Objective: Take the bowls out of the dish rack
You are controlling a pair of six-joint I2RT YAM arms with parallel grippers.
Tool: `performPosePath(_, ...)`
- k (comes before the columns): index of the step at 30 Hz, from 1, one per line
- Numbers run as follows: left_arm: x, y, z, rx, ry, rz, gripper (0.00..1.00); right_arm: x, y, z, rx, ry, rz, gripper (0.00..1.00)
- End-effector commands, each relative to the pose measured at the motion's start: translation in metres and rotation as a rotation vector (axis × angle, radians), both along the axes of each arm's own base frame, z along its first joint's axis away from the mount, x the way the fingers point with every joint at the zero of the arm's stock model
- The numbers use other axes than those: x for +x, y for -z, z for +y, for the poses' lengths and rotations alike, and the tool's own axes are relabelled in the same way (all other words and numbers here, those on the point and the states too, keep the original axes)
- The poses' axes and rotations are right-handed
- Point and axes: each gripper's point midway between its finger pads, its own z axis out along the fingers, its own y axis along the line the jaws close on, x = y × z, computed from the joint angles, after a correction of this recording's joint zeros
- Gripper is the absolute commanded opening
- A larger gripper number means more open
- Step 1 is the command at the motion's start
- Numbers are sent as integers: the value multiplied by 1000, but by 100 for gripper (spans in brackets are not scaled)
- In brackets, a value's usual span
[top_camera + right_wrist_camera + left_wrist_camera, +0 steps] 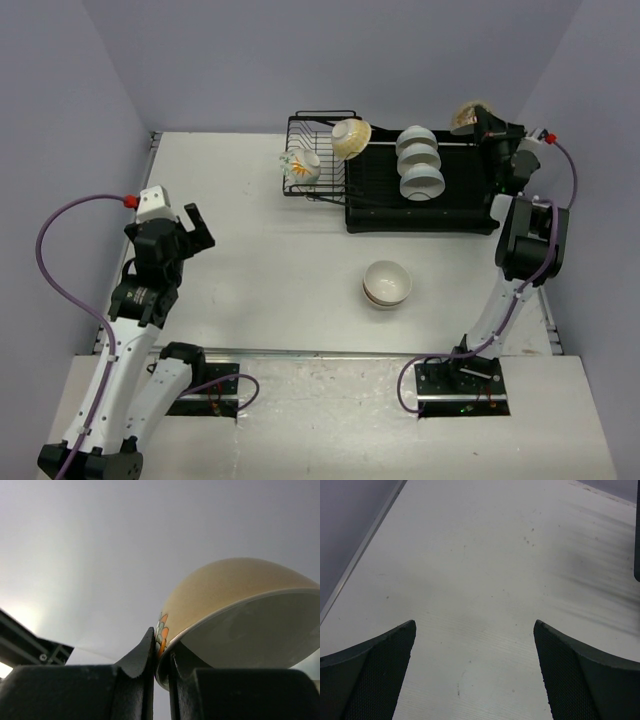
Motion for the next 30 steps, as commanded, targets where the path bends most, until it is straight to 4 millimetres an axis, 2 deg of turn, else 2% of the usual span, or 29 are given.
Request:
performPosePath(1,3,-13,1,1,5,-54,100,-97,-142,35,-213,-31,-553,0)
performPosePath(4,4,-14,0,-1,10,-57,100,-104,-143,41,-227,-51,-552,0)
performPosePath(9,2,-13,1,-2,7,-59,100,-112,-130,48,-214,-83,-508,0)
performPosePath(15,2,-12,0,-3,10,-56,100,-139,-117,59,-223,-83,-459,0)
performPosePath(16,2,-12,0,-3,10,-56,100,-143,-106,60,-213,-84,-426,0)
performPosePath(18,2,-13,1,-3,10,-59,100,-158,-110,67,-243,-91,-436,0)
performPosePath(19,2,-13,0,-4,9,-59,100,-163,-102,70,-242,-97,-414,0)
performPosePath(21,1,-13,0,-7,10,-61,100,-182,-109,77,-267,-96,-432,0)
performPosePath(22,1,-13,0,-6,12,-60,100,-188,-98,81,-289,-97,-404,0)
performPosePath(23,1,-13,0,-6,12,-60,100,-205,-110,88,-325,-99,-431,0)
performPosePath(24,1,-14,0,-6,14,-62,100,-212,-103,94,-354,-114,-404,0)
performPosePath(26,1,-14,-1,-10,17,-65,100,-213,-91,98,-429,-99,-312,0)
performPosePath(27,1,-15,-1,-11,19,-69,100,-233,-107,105,-481,-81,-337,0)
performPosePath(28,1,-16,-2,-12,20,-71,100,-224,-85,101,-537,-55,-208,0)
performPosePath(29,0,-16,-2,-14,21,-73,100,-246,-110,111,-600,-30,-237,0)
performPosePath(30,0,-17,-2,-14,21,-76,100,-250,-112,113,-657,-5,-199,0)
